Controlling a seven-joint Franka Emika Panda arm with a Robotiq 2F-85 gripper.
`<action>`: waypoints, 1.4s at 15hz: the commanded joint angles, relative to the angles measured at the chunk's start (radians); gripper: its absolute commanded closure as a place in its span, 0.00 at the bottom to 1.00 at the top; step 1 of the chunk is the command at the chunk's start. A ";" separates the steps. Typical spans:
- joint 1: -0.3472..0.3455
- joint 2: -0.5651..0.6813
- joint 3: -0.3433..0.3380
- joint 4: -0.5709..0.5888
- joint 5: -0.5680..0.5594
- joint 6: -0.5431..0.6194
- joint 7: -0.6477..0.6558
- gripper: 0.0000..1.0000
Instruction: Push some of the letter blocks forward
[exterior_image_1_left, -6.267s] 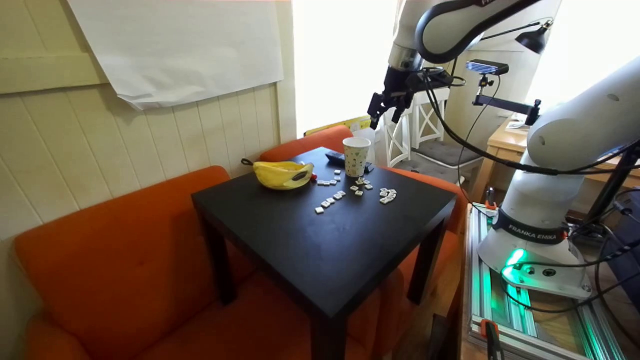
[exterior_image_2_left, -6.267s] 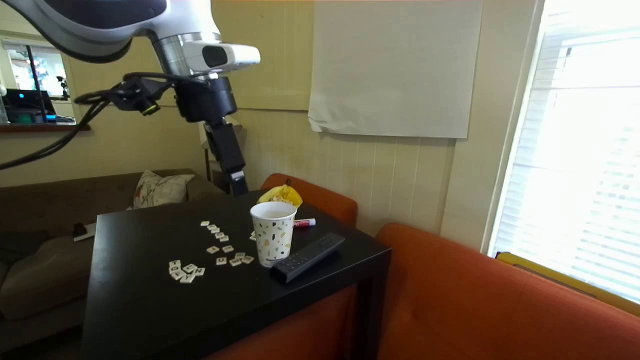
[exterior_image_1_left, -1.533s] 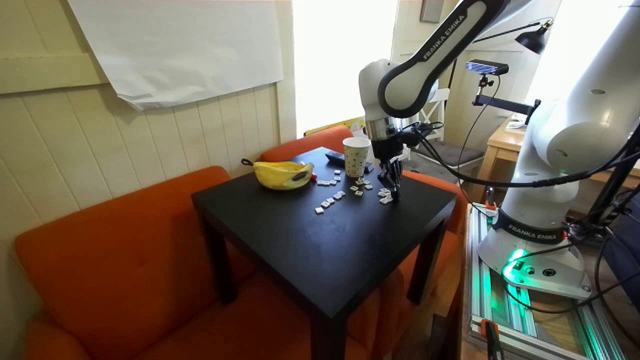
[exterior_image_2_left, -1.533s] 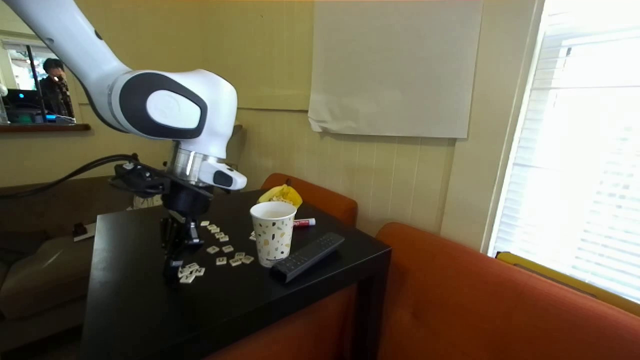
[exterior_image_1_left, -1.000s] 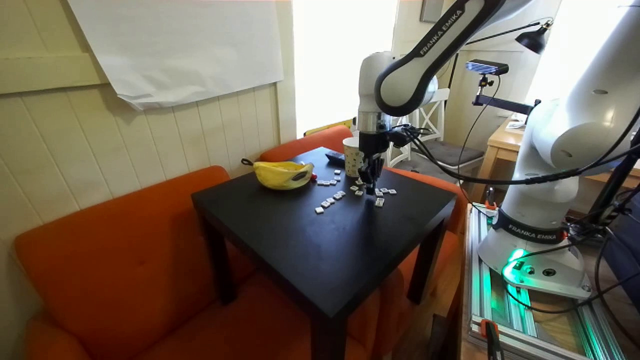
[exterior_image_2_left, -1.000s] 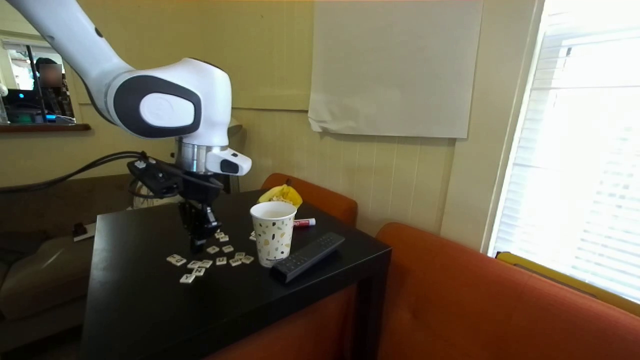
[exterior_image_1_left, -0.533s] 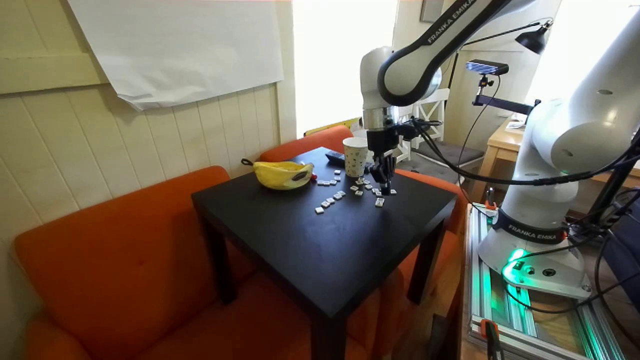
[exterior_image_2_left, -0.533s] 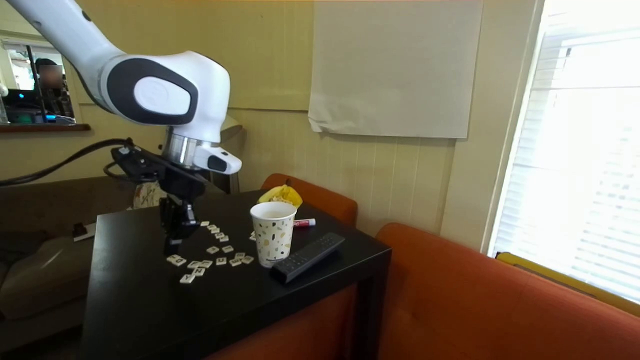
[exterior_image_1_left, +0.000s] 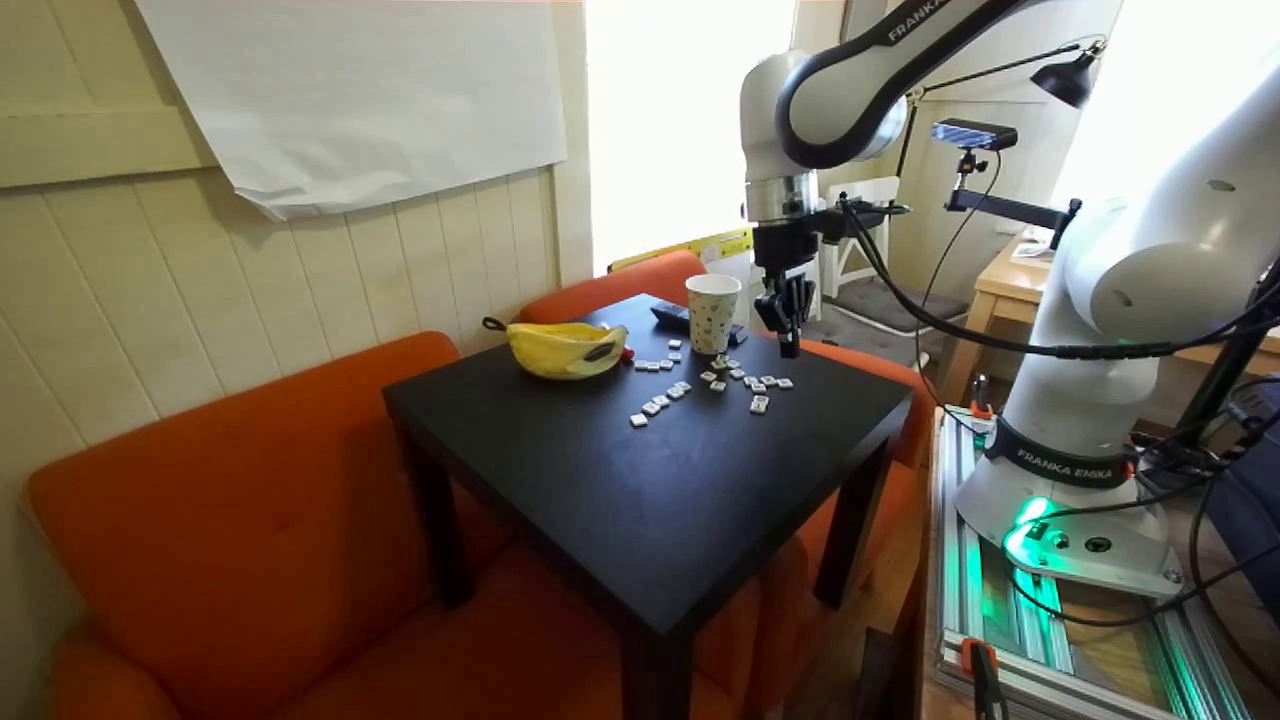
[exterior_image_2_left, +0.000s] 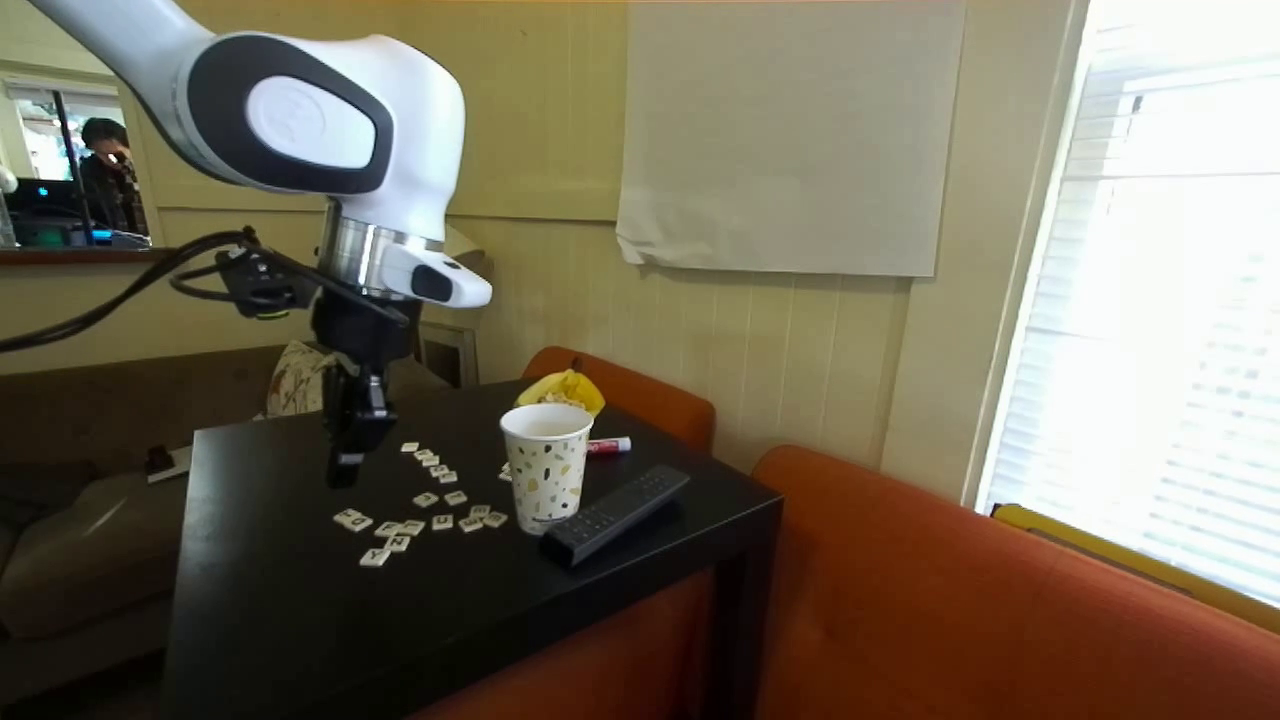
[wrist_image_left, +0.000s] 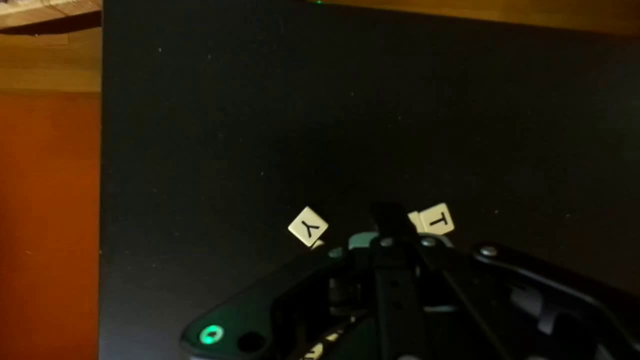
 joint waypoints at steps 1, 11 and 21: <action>-0.036 0.027 -0.010 -0.018 -0.058 0.083 0.024 1.00; -0.088 0.149 -0.014 -0.011 -0.188 0.110 0.120 1.00; -0.067 0.206 -0.026 -0.011 -0.138 0.084 0.114 1.00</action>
